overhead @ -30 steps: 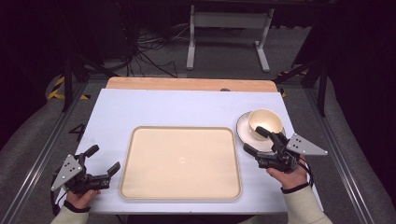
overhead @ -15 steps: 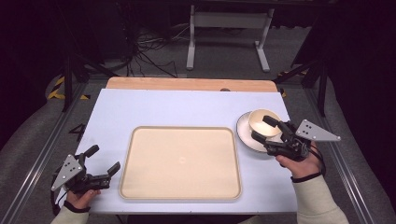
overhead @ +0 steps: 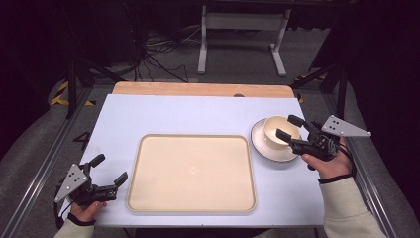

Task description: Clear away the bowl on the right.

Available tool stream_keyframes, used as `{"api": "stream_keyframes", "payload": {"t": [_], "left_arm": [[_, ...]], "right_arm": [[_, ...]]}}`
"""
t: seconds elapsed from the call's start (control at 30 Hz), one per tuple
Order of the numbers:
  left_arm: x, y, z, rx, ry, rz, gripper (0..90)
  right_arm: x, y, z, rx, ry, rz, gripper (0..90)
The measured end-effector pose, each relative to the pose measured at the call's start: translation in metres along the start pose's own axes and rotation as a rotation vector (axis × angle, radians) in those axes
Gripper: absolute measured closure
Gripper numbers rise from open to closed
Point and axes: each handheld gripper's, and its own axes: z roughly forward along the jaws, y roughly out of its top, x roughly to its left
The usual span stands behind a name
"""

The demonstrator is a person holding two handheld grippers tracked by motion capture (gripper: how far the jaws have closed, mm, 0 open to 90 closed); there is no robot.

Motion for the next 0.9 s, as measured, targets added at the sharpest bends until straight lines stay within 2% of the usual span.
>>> {"api": "stream_keyframes", "payload": {"t": [0.1, 0.37, 0.4, 0.47, 0.57, 0.6, 0.63, 0.67, 0.77, 0.9], "left_arm": [[0.000, 0.000, 0.000, 0.000, -0.001, -0.001, 0.6], [0.000, 0.000, 0.000, -0.001, -0.003, -0.002, 0.6], [0.000, 0.000, 0.000, -0.001, -0.003, -0.002, 0.6], [0.000, 0.000, 0.000, -0.001, -0.004, -0.003, 0.6], [0.000, 0.000, 0.000, -0.001, -0.005, -0.003, 0.6], [0.000, 0.000, 0.000, -0.001, -0.005, -0.003, 0.6], [0.000, 0.000, 0.000, 0.000, -0.004, -0.004, 0.6], [0.000, 0.000, 0.000, 0.000, -0.004, -0.004, 0.6], [0.000, 0.000, 0.000, 0.000, -0.005, -0.003, 0.6], [0.000, 0.000, 0.000, -0.001, -0.006, -0.003, 0.6]], "right_arm": [[-0.003, 0.002, 0.002, 0.026, -0.009, 0.002, 31.3], [-0.017, 0.015, 0.006, 0.146, -0.059, -0.002, 32.7], [-0.017, 0.015, 0.006, 0.146, -0.059, -0.002, 32.7], [-0.023, 0.021, 0.007, 0.208, -0.083, 0.007, 34.0], [-0.028, 0.027, 0.007, 0.266, -0.106, 0.016, 35.9], [-0.028, 0.027, 0.007, 0.266, -0.106, 0.016, 35.9], [-0.031, 0.030, 0.008, 0.321, -0.110, -0.001, 36.1], [-0.031, 0.030, 0.008, 0.321, -0.110, -0.001, 36.1], [-0.035, 0.034, 0.009, 0.414, -0.121, -0.034, 35.7], [-0.043, 0.039, 0.012, 0.484, -0.118, -0.026, 35.7]]}}
